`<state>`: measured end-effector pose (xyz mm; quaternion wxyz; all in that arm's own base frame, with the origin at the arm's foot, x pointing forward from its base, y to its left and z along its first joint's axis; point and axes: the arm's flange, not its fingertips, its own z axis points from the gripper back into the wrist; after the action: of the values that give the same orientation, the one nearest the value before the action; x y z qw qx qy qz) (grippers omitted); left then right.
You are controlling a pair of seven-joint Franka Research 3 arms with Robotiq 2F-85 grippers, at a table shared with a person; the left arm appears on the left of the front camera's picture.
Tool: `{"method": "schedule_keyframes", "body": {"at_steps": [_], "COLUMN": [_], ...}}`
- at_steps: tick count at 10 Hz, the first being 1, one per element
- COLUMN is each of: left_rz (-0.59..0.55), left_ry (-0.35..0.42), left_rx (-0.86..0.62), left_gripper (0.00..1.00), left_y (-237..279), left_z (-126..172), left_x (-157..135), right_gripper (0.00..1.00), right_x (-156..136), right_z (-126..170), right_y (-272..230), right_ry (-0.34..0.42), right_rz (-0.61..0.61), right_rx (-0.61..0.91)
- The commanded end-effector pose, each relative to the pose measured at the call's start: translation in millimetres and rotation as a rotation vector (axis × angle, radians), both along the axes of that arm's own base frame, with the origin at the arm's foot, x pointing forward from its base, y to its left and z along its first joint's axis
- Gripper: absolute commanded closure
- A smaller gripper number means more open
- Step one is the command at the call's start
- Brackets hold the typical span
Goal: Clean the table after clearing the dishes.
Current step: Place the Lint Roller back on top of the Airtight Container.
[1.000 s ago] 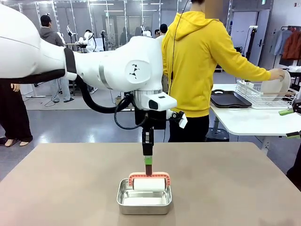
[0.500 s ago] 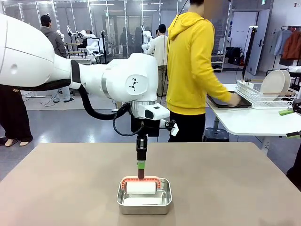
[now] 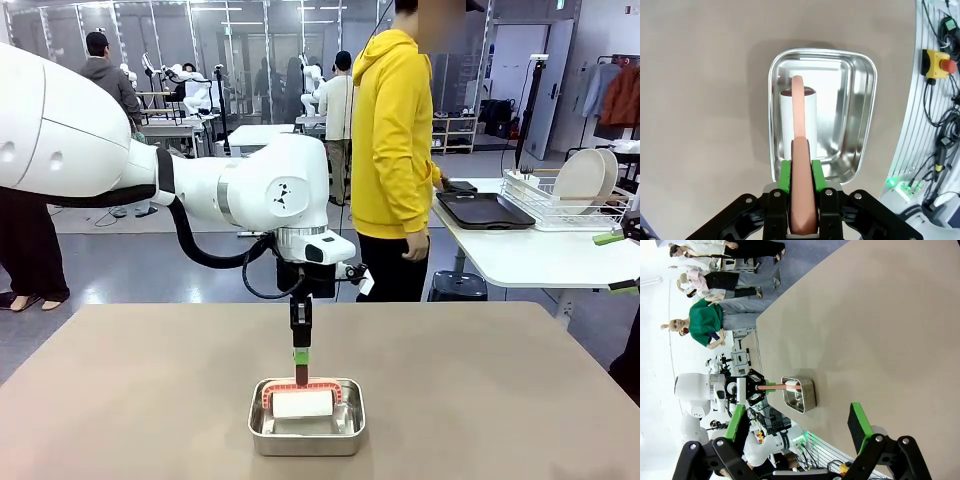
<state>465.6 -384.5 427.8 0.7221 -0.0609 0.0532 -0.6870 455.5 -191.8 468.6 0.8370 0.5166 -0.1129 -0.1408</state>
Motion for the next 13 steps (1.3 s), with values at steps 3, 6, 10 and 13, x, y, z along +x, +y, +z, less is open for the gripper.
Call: {"method": "schedule_keyframes", "body": {"at_steps": [3, 6, 10, 13], "left_rz": [-0.018, -0.022, -0.027, -0.003], "left_ry": [-0.022, -0.025, -0.04, -0.017], "left_rx": [0.006, -0.003, -0.005, -0.008], "left_gripper": [0.51, 0.15, 0.0, 0.0], "left_y": [0.9, -0.1, 0.1, -2.8], "left_z": [-3.8, 0.4, 8.9, 0.0], "left_x": [10.0, 10.1, 6.9, 8.3], "right_gripper": [0.0, 0.0, 0.0, 0.0], "right_x": [-1.3, -1.3, -1.3, -1.3], "right_z": [2.0, 2.0, 2.0, 2.0], "right_y": [2.1, 2.1, 2.1, 2.1], "right_ry": [-0.001, -0.001, -0.001, -0.001], "right_rz": [0.007, 0.007, 0.007, 0.007], "right_rx": [0.002, 0.002, 0.002, 0.002]}}
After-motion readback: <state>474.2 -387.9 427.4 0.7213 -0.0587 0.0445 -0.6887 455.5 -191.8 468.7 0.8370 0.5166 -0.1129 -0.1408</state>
